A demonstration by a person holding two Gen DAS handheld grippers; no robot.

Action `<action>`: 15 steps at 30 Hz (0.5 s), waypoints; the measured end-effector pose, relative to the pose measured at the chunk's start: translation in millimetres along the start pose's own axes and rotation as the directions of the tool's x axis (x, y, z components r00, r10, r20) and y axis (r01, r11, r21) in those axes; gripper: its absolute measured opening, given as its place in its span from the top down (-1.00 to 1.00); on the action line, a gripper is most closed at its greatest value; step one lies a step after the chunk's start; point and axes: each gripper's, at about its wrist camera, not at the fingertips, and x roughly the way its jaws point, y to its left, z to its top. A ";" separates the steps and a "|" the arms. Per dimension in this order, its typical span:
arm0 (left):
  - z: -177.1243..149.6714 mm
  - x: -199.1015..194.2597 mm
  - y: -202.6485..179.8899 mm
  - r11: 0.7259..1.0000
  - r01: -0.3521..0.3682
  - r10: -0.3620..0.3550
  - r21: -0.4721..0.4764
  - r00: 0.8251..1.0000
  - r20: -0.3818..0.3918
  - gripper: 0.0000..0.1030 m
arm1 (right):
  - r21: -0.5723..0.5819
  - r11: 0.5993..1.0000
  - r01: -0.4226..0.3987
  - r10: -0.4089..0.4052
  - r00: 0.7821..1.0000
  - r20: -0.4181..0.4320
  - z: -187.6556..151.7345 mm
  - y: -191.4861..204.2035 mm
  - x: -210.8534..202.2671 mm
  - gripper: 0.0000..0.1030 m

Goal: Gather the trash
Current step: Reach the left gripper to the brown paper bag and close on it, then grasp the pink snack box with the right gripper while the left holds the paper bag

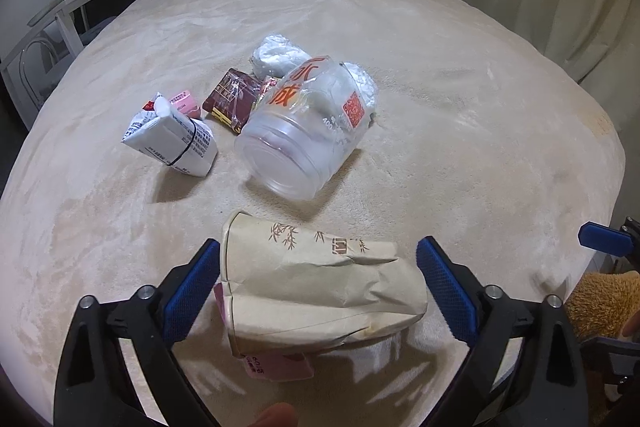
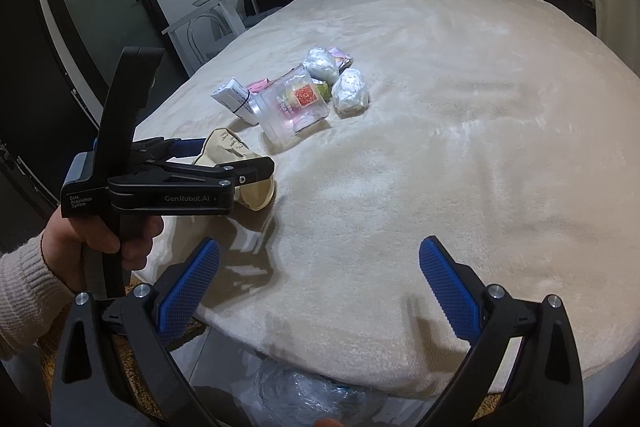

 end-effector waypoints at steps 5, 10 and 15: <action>-1.3 1.4 -4.4 1.000 -0.010 0.010 0.021 1.000 -0.003 -0.62 | 0.008 1.000 -0.012 0.012 1.000 -0.007 -2.3 1.2 0.4 -0.92; -2.2 -5.3 -2.4 1.000 -0.002 0.001 0.023 1.000 0.017 -0.62 | 0.004 1.000 -0.014 0.014 1.000 0.006 -2.0 2.6 0.3 -0.92; -6.7 -13.8 8.4 1.000 0.014 -0.014 -0.001 0.999 0.051 -0.62 | -0.002 1.000 -0.015 0.015 1.000 0.023 0.1 4.6 3.3 -0.92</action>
